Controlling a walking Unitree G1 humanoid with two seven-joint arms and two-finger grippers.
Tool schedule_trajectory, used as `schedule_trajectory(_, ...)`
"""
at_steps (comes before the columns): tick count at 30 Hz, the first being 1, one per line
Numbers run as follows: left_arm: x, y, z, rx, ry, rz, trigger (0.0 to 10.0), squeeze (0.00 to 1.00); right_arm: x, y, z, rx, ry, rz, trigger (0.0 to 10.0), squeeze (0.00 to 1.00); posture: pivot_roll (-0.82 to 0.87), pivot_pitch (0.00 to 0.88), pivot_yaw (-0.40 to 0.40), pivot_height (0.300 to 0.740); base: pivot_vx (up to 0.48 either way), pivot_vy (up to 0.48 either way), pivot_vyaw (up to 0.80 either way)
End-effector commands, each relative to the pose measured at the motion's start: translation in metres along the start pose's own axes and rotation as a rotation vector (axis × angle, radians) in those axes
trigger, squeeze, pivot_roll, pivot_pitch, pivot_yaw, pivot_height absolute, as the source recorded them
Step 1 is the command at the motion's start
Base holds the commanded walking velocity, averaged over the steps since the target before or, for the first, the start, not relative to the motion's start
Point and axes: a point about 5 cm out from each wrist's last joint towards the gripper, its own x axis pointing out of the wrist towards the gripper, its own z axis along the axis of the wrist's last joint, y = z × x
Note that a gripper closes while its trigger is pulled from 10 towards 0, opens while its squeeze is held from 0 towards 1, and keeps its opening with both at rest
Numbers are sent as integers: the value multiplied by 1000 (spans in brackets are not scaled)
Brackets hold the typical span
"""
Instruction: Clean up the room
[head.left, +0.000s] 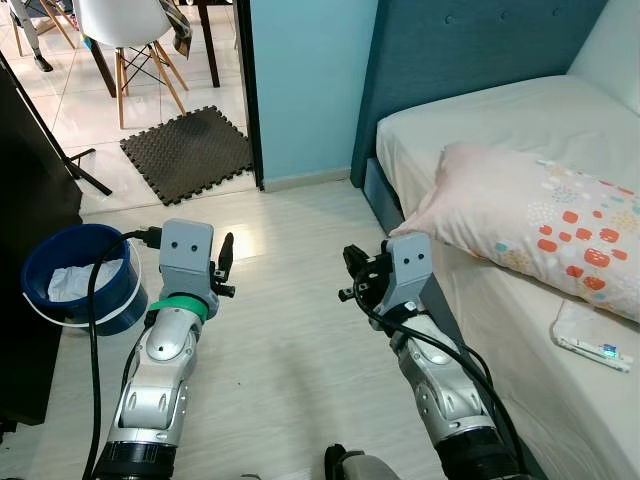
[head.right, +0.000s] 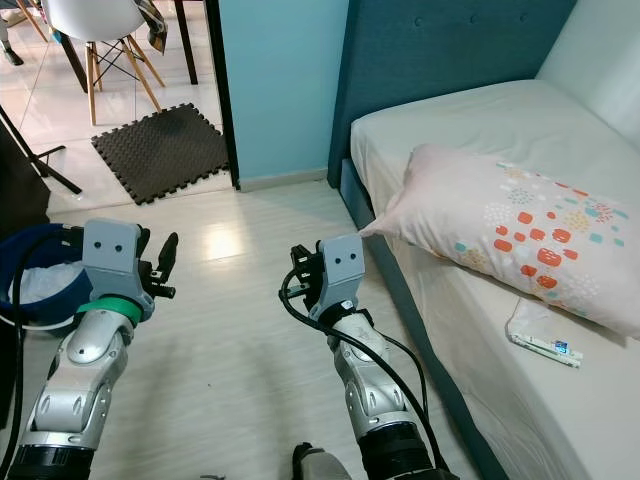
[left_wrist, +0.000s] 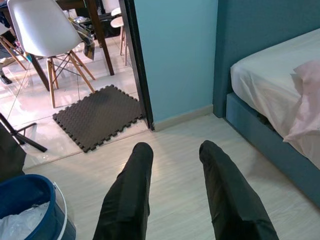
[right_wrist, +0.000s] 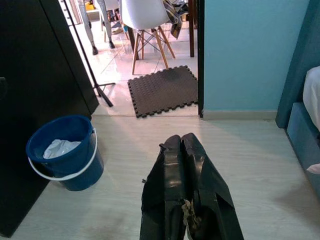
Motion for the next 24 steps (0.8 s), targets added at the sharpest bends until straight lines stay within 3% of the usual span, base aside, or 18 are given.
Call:
schedule_trajectory(1,0,0,-4,5,10,2,10000,0,-2,-2,-5,4,17,-13,10000,0,-43,35,13,740,0,0,0)
schedule_trajectory(20,1,1,-3,8,7,5,10000,0,-1,-3,-4,1,14,-17,10000,0,-42,30,13,740,0,0,0)
schedule_trajectory(24,-2,2,-11,24,30,6,10000,0,-3,-5,-9,-4,31,-31,10000,0,-42,29,13,740,0,0,0)
